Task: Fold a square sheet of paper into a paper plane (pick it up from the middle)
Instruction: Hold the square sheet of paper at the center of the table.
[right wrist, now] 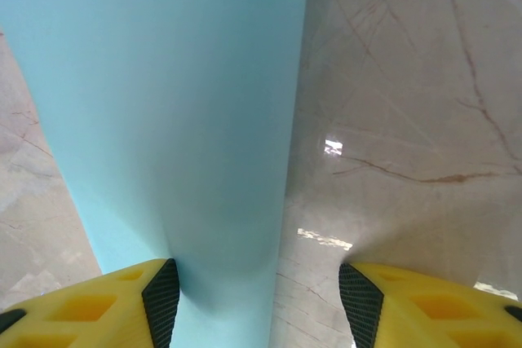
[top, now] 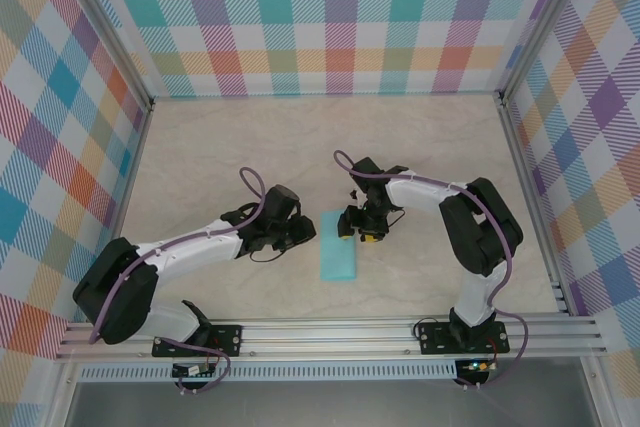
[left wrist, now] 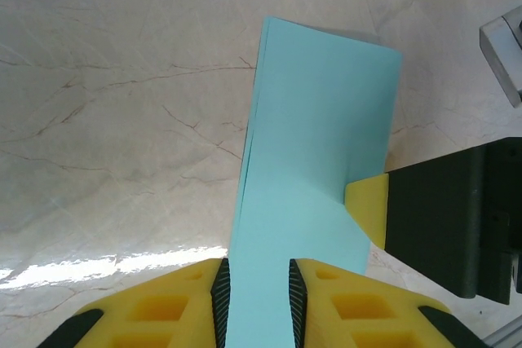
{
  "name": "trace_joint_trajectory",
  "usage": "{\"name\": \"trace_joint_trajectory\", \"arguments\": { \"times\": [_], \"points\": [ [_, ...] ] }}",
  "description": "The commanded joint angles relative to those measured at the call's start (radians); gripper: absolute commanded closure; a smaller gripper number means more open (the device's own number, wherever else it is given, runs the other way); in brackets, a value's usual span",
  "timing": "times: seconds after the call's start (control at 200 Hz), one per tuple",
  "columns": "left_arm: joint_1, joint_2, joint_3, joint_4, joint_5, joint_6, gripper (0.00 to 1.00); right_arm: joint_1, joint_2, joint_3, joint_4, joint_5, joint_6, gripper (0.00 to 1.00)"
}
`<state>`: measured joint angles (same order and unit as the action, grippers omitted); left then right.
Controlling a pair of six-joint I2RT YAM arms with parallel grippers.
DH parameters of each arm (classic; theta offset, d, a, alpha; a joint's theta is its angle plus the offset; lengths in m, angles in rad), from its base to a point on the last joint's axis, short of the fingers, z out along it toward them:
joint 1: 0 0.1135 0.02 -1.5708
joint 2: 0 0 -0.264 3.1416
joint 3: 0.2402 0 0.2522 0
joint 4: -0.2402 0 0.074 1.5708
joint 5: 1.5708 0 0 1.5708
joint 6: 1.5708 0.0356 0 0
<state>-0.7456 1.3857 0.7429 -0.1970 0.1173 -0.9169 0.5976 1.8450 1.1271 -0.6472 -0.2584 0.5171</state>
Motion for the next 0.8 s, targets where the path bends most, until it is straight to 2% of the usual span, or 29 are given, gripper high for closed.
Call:
{"name": "trace_joint_trajectory", "arguments": {
  "times": [0.0, 0.795],
  "points": [
    [-0.009, 0.010, 0.014, 0.036, 0.015, -0.005, 0.72, 0.001, 0.073, -0.029, -0.018, 0.105, 0.013, 0.40],
    [-0.008, 0.053, 0.015, 0.071, 0.044, -0.022, 0.77, 0.024, 0.129, -0.003, -0.056, 0.168, 0.023, 0.38]
  ]
}}
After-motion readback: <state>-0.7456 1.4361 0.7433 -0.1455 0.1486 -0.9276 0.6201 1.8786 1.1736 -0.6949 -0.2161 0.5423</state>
